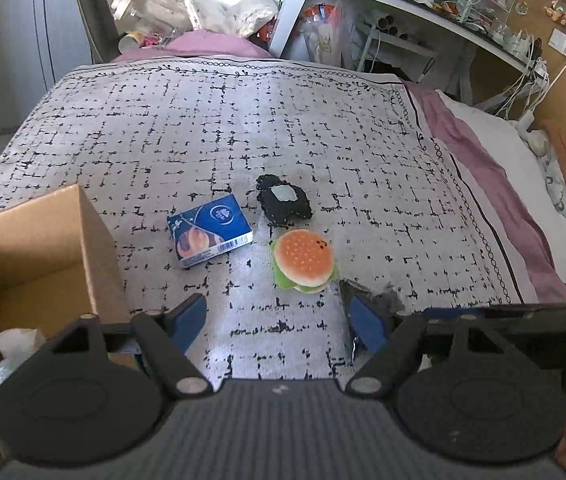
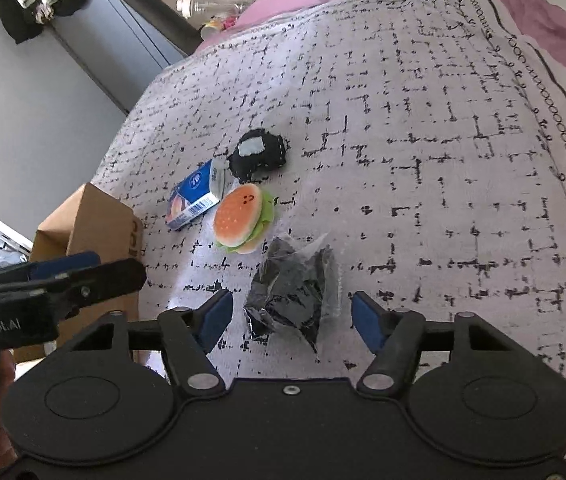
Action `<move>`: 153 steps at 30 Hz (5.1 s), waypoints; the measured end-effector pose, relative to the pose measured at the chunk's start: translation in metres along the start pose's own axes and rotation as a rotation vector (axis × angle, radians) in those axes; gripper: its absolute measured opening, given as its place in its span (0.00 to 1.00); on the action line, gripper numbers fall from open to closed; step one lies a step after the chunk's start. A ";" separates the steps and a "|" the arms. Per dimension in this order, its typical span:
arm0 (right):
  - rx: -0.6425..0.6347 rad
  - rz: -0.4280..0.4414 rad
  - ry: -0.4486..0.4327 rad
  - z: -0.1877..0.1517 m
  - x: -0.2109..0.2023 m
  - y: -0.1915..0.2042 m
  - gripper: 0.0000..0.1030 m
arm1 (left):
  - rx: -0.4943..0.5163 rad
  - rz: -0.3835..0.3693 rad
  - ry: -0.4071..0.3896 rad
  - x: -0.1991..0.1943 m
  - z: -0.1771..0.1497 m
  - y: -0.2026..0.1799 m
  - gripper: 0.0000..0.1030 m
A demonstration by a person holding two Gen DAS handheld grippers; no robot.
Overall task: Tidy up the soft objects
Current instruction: 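Move right gripper to the dark plastic bag and close on it, then lift the dark bag with right gripper while left gripper grasps the hamburger plush, then carry the bag and hamburger plush over the cardboard box with both grippers, then open right gripper to drop the bag while left gripper releases the hamburger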
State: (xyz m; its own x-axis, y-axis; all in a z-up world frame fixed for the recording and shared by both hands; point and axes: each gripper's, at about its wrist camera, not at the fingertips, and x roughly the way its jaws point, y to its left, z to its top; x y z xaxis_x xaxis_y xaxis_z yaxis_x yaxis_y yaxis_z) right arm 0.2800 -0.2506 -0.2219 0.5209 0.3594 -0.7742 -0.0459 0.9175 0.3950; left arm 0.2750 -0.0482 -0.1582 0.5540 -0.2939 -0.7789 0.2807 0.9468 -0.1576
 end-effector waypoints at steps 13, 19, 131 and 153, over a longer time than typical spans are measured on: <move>0.037 -0.052 -0.003 0.012 -0.001 -0.030 0.33 | -0.002 -0.035 0.060 0.048 0.028 -0.009 0.76; 0.063 -0.058 -0.009 0.012 -0.004 -0.044 0.33 | 0.059 -0.023 0.102 0.076 0.034 -0.025 0.76; -0.418 0.036 -0.122 0.004 -0.006 0.228 0.55 | -0.379 0.022 -0.200 -0.096 -0.049 0.199 0.40; -0.310 -0.013 -0.141 0.003 -0.036 0.163 0.59 | -0.302 0.070 -0.224 -0.106 -0.020 0.160 0.70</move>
State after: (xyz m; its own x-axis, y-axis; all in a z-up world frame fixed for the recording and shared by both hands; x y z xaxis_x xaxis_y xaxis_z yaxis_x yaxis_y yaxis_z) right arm 0.2559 -0.1143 -0.1283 0.6350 0.3402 -0.6936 -0.2841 0.9377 0.1999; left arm 0.2455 0.1367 -0.1134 0.7305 -0.2168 -0.6476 0.0109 0.9518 -0.3064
